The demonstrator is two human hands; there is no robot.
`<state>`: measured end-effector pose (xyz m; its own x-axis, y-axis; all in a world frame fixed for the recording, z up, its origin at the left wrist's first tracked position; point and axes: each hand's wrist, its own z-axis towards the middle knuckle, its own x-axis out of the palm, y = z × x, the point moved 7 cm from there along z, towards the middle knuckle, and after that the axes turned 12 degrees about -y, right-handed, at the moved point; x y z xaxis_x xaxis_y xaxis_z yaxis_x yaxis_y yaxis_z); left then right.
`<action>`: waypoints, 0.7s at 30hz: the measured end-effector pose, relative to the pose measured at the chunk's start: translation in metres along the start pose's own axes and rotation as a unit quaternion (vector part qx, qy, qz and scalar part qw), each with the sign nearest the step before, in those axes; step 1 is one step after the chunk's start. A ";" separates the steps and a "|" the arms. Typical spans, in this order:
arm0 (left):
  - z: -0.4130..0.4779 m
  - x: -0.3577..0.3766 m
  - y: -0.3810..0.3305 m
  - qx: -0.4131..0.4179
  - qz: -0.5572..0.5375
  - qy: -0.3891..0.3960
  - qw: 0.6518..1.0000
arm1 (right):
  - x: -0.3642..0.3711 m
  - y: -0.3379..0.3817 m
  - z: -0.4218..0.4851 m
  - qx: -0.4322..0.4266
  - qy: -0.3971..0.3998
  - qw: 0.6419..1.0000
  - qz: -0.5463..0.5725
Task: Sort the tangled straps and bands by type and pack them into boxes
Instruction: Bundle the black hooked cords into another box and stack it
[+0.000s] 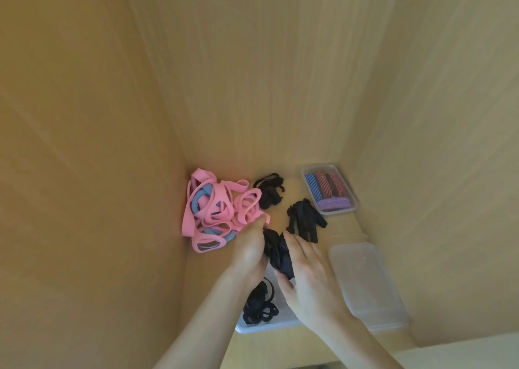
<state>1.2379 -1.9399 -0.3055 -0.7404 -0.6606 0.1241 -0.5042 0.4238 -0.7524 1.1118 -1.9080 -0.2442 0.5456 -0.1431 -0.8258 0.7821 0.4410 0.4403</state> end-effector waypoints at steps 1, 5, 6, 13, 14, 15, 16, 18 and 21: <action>-0.001 -0.004 -0.001 0.010 -0.005 0.006 1.000 | 0.001 -0.002 -0.003 0.003 0.000 1.000 0.005; -0.003 -0.029 -0.013 0.113 0.021 -0.026 0.993 | 0.010 -0.016 -0.016 0.047 0.027 0.998 0.033; -0.006 -0.037 -0.015 0.150 0.033 -0.036 0.988 | 0.011 -0.021 -0.020 0.062 0.032 0.997 0.035; -0.025 -0.069 0.006 0.311 0.216 -0.017 0.926 | 0.022 -0.032 -0.034 0.104 0.061 0.992 0.035; -0.023 -0.071 0.013 0.322 0.252 -0.007 0.913 | 0.023 -0.033 -0.035 0.103 0.067 0.992 0.030; -0.023 -0.073 0.019 0.335 0.287 0.000 0.897 | 0.025 -0.034 -0.037 0.101 0.074 0.992 0.023; -0.022 -0.074 0.024 0.350 0.315 0.010 0.882 | 0.026 -0.034 -0.038 0.097 0.081 0.992 0.017; -0.024 -0.073 0.029 0.391 0.352 0.035 0.850 | 0.028 -0.034 -0.040 0.088 0.091 0.992 0.003; -0.026 -0.070 0.036 0.450 0.392 0.065 0.800 | 0.033 -0.031 -0.042 0.076 0.108 0.990 -0.050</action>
<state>1.2599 -1.8620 -0.3243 -0.7420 -0.3160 -0.5912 0.6175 0.0209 -0.7863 1.0930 -1.8891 -0.2999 0.3983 0.0211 -0.9170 0.8741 0.2943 0.3864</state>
